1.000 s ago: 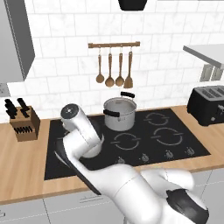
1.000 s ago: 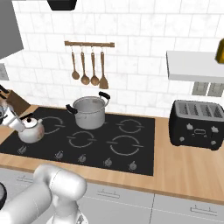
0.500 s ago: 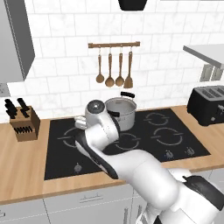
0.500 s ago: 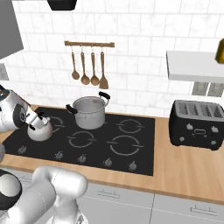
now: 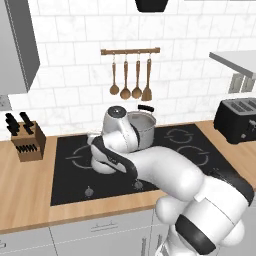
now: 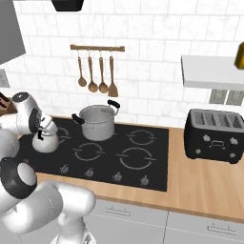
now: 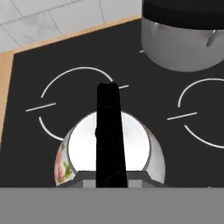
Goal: Pick the kettle from the counter and place it on a stove burner. Then turn the burner on.
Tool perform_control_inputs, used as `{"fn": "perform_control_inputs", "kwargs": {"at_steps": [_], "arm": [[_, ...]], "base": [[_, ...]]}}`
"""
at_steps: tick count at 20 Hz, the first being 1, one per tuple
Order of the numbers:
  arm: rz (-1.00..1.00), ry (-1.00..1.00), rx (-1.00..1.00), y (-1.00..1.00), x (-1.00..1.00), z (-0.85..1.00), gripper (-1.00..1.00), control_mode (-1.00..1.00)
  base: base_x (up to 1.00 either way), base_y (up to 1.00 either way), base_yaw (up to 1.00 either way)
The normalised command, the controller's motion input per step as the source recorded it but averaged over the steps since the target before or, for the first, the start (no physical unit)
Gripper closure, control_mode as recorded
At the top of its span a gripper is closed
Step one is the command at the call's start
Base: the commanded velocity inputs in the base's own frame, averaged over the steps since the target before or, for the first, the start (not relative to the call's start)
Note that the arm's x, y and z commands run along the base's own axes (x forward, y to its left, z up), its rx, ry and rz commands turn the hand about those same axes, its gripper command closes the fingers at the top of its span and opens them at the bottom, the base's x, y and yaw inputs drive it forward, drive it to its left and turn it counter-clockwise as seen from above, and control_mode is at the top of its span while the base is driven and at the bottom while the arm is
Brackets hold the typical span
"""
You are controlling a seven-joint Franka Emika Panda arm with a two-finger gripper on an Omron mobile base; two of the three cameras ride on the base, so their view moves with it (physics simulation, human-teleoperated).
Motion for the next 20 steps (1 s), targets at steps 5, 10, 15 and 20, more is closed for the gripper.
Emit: {"fn": "perform_control_inputs", "kwargs": {"at_steps": [5, 10, 15, 20], "arm": [[0.03, 0.0, -0.12, 0.23, 0.18, 0.0, 1.0, -1.0], [0.0, -0.01, -0.09, 0.17, 0.16, 0.01, 1.0, -1.0], [0.0, -0.06, 0.0, 0.06, 0.19, 0.04, 1.0, -1.0], [0.0, -0.09, 0.0, 0.12, 0.31, 0.0, 1.0, -1.0]], "base": [[0.0, 0.0, 0.0], [0.0, 0.0, 0.0], [0.0, 0.0, 0.0], [0.0, 0.0, 0.0]]}}
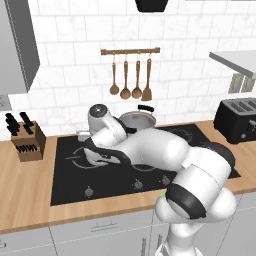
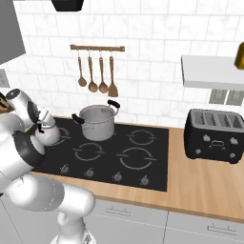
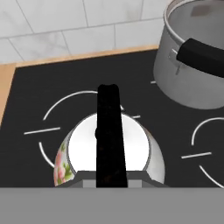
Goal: Pick the kettle from the counter and place it on a stove burner. Then turn the burner on.
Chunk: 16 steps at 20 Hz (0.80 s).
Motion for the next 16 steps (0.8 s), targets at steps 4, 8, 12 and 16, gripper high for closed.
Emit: {"fn": "perform_control_inputs", "kwargs": {"at_steps": [4, 8, 12, 16], "arm": [[0.0, -0.04, 0.0, 0.23, 0.27, 0.0, 1.0, -1.0], [0.0, 0.0, 0.0, 0.32, 0.2, 0.0, 1.0, -1.0], [0.0, 0.0, 0.0, 0.21, 0.16, -0.05, 1.0, -1.0], [0.0, 0.0, -0.03, 0.02, 0.16, -0.22, 1.0, -1.0]], "base": [[0.0, 0.0, 0.0], [0.0, 0.0, 0.0], [0.0, 0.0, 0.0], [0.0, 0.0, 0.0]]}}
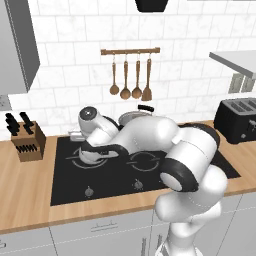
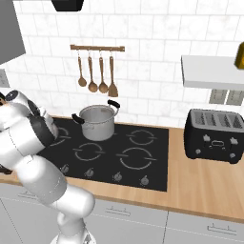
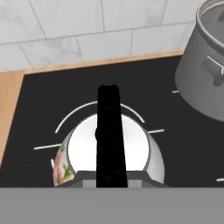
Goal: Pick the kettle from the counter and place it on a stove burner. Then turn the burner on.
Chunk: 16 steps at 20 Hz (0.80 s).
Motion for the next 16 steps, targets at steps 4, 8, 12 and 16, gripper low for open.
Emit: {"fn": "perform_control_inputs", "kwargs": {"at_steps": [4, 8, 12, 16], "arm": [[0.0, 0.0, -0.02, 0.0, 0.07, -0.23, 1.0, -1.0], [0.0, 0.0, -0.01, 0.0, 0.2, -0.25, 1.0, -1.0], [0.0, 0.0, -0.02, 0.0, 0.31, -0.21, 1.0, -1.0], [0.0, 0.0, -0.03, 0.02, 0.38, -0.15, 1.0, -1.0]], "base": [[0.0, 0.0, 0.0], [0.0, 0.0, 0.0], [0.0, 0.0, 0.0], [0.0, 0.0, 0.0]]}}
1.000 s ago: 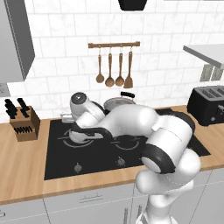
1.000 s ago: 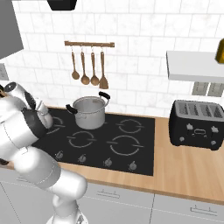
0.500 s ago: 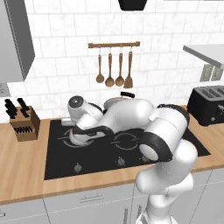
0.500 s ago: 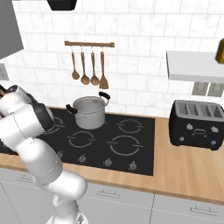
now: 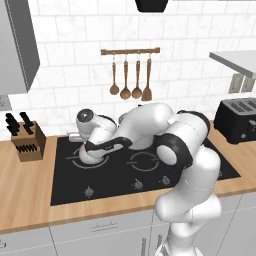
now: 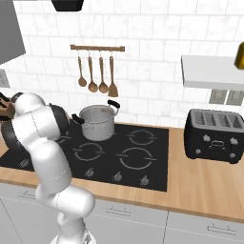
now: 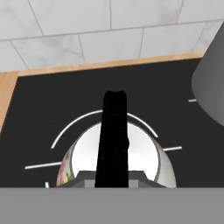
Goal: Pick the kettle from the counter and place it on a stove burner. Then turn the burner on.
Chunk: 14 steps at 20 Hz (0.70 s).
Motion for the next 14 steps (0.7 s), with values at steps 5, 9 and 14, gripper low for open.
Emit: {"fn": "perform_control_inputs", "kwargs": {"at_steps": [5, 9, 14], "arm": [[0.0, 0.0, -0.05, 0.01, 0.13, -0.23, -1.0, -1.0], [0.0, 0.0, -0.02, -0.02, 0.0, -0.07, -1.0, -1.0], [0.0, 0.0, 0.0, -0.19, -0.01, 0.0, -1.0, -1.0]], "base": [[0.0, 0.0, 0.0], [0.0, 0.0, 0.0], [0.0, 0.0, 0.0]]}}
